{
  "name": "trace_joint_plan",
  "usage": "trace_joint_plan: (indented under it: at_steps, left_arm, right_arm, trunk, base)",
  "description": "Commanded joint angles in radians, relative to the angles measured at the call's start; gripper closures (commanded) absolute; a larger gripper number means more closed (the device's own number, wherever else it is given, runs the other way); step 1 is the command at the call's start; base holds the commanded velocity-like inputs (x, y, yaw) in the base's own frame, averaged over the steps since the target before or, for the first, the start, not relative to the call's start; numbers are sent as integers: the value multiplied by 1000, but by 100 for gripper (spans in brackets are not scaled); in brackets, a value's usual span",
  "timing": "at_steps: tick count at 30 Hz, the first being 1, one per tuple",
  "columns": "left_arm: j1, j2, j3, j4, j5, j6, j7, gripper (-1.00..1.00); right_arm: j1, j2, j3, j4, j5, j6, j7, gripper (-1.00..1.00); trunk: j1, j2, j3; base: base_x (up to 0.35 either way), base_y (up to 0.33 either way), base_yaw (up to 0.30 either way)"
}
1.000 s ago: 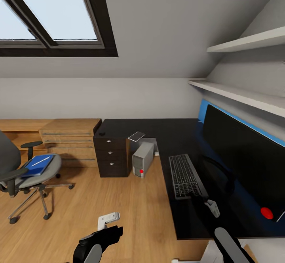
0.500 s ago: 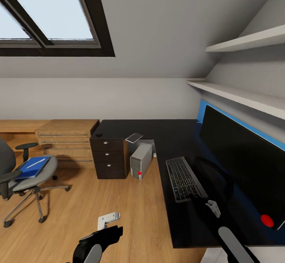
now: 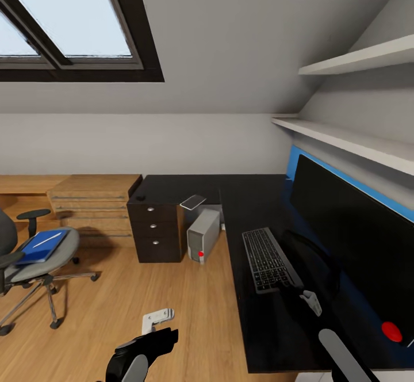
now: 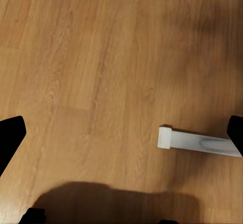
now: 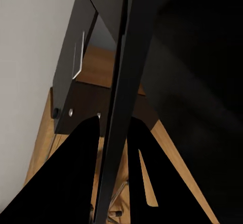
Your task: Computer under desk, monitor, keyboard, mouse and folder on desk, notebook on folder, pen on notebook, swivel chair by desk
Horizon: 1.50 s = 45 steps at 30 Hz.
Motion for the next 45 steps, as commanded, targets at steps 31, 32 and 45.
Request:
trace_joint_plan:
  at_steps: [31,32,45]
  left_arm:
    - [-1,0,-1,-1,10,1,12,-100]
    - [-1,0,-1,-1,10,1,12,-100]
    - [-1,0,2,1,11,1,12,-100]
  right_arm:
    - [-1,3,-34,26,-12,-7,2,100]
    - [-1,4,-37,27,-12,-7,2,100]
    - [-1,7,-42,29,-13,-7,2,100]
  trunk:
    - [0,-1,-2]
    - [0,-1,-2]
    - [0,-1,-2]
  base:
    - [1,-38,0]
    - [0,0,0]
    - [0,0,0]
